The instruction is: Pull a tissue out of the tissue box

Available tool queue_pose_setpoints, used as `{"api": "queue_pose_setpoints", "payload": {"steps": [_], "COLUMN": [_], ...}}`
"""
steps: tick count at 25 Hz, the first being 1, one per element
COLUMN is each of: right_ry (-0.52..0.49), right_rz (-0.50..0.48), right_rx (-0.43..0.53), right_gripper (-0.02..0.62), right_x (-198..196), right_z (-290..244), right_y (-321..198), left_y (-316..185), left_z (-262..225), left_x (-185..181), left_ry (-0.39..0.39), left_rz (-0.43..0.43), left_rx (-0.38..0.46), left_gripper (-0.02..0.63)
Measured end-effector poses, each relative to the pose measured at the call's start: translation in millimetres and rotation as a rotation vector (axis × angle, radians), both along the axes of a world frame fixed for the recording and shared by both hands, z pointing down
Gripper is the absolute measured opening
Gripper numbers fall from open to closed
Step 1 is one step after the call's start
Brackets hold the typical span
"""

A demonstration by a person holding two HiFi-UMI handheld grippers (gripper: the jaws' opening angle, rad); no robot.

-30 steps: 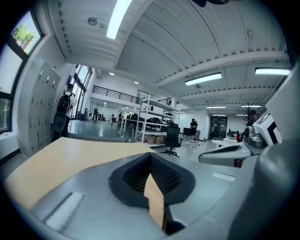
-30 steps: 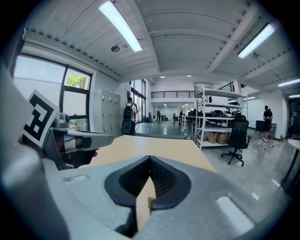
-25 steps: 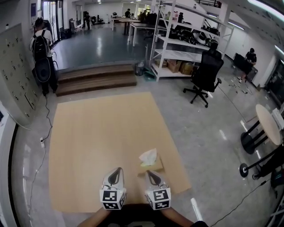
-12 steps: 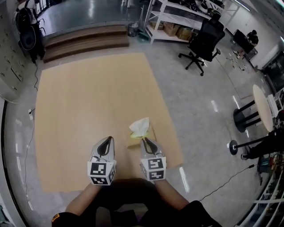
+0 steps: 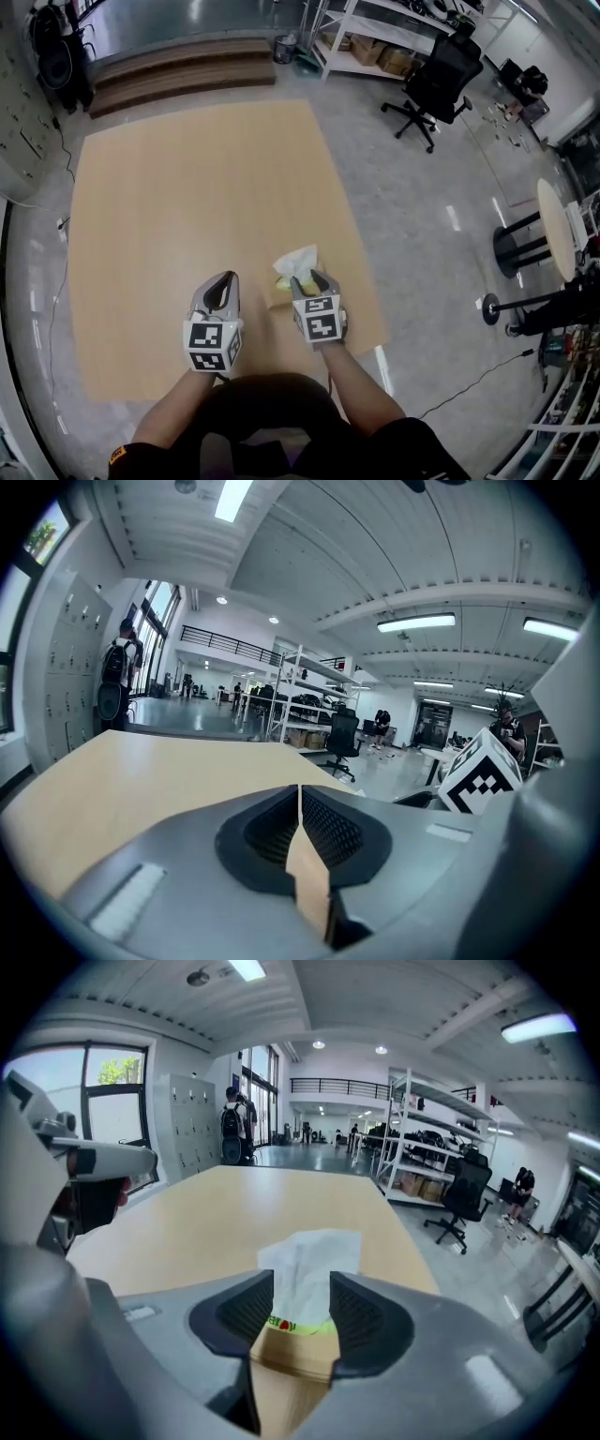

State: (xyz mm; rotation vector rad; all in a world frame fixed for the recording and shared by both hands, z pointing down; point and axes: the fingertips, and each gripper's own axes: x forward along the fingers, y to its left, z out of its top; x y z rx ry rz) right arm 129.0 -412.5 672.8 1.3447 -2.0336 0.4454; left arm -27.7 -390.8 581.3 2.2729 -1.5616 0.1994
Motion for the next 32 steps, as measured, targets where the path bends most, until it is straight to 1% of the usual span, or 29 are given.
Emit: {"api": "queue_pose_setpoints", "payload": {"steps": [2, 5, 11, 15, 17, 18, 20, 23, 28, 32], "right_ry": [0.007, 0.016, 0.049, 0.066, 0.076, 0.079, 0.078, 0.064, 0.007, -0.027], "right_rz": [-0.001, -0.003, -0.032, -0.046, -0.041, -0.038, -0.028, -0.005, 0.039, 0.042], "right_rx": [-0.040, -0.075, -0.084, -0.099, -0.094, -0.092, -0.086, -0.053, 0.055, 0.142], "right_gripper": [0.175, 0.176, 0.163, 0.100, 0.029, 0.015, 0.007, 0.003, 0.002, 0.002], "right_x": [-1.8, -5.7, -14.2, -20.9, -20.1, -19.1, -17.4, -15.5, -18.2, -24.7], "right_z": [7.7, 14.5, 24.4, 26.4, 28.6, 28.6, 26.3, 13.6, -31.0, -65.3], "right_y": [-3.6, -9.2, -19.9, -13.8, -13.3, -13.2, -12.2, -11.5, -10.1, 3.1], "left_y": [-1.0, -1.8, -5.1, -5.0, -3.8, -2.8, -0.2, 3.2, 10.2, 19.3], "left_z": [0.8, 0.9, 5.7, 9.3, 11.8, 11.4, 9.0, 4.4, -4.6, -8.7], "left_x": [0.5, -1.3, -5.2, -3.2, 1.2, 3.3, 5.4, 3.7, -1.4, -2.9], "left_ry": [0.001, -0.004, 0.008, 0.019, 0.028, 0.031, 0.035, 0.040, 0.042, 0.058], "left_rz": [-0.001, -0.005, -0.009, -0.003, 0.004, 0.008, 0.015, 0.015, 0.014, 0.023], "left_rx": [-0.003, -0.006, -0.024, -0.026, -0.030, -0.030, -0.025, -0.016, 0.014, 0.026], "left_gripper": [0.031, 0.028, 0.021, 0.020, 0.019, 0.020, 0.018, 0.018, 0.018, 0.018]}}
